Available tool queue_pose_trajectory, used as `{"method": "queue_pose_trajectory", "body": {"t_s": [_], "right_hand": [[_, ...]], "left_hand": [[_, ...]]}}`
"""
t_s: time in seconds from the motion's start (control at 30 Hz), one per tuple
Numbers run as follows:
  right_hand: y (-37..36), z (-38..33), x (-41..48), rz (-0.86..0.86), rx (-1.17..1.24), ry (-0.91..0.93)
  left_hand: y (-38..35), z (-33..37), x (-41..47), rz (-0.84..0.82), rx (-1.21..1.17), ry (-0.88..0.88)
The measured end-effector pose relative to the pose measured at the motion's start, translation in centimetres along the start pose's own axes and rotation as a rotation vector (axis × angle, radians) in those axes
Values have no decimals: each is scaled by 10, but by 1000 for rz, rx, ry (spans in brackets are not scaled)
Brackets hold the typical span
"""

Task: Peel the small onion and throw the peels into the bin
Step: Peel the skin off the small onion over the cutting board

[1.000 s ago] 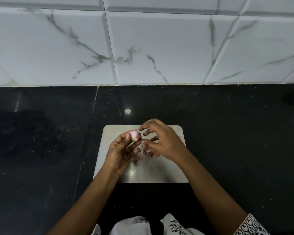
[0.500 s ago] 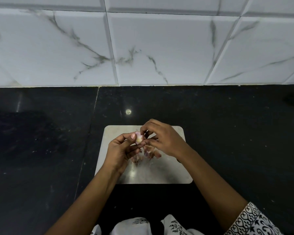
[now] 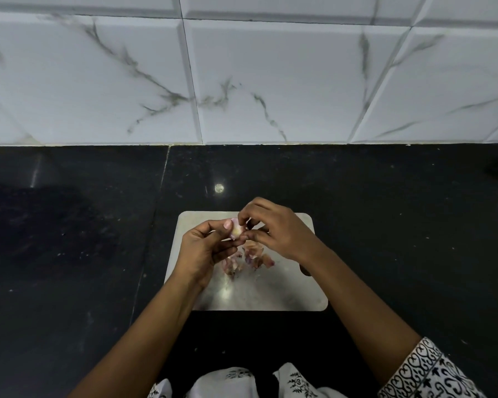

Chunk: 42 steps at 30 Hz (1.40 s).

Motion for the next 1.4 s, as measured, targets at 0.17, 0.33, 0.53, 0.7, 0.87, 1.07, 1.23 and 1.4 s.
{"method": "queue_pose_trajectory", "body": {"t_s": [0.17, 0.33, 0.53, 0.7, 0.87, 1.07, 1.23, 1.4], "right_hand": [[-3, 4, 4, -92, -10, -1], [2, 8, 4, -38, 72, -28], [6, 21, -12, 208, 272, -247], [2, 14, -20, 244, 333, -423], [14, 0, -20, 317, 163, -389], [18, -10, -16, 282, 34, -380], [17, -9, -17, 286, -19, -389], [18, -13, -15, 312, -58, -332]], "left_hand": [[0, 0, -1, -16, 12, 15], [-4, -2, 0, -23, -60, 44], [-6, -7, 0, -30, -232, 57], [-9, -8, -2, -29, -285, 10], [-13, -2, -3, -56, -267, -55], [-12, 2, -6, -41, -252, -106], [-10, 1, -5, -55, -247, -132], [-7, 4, -3, -105, -189, -151]]}}
Point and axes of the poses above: each hand's wrist, its own x-axis towards the middle knuckle, its own y-axis out of the back of the hand, z = x × y, the point moved 6 cm from there along x, towards the middle knuckle, and after that the axes turned 6 degrees about -y, right-handed, at the moved point
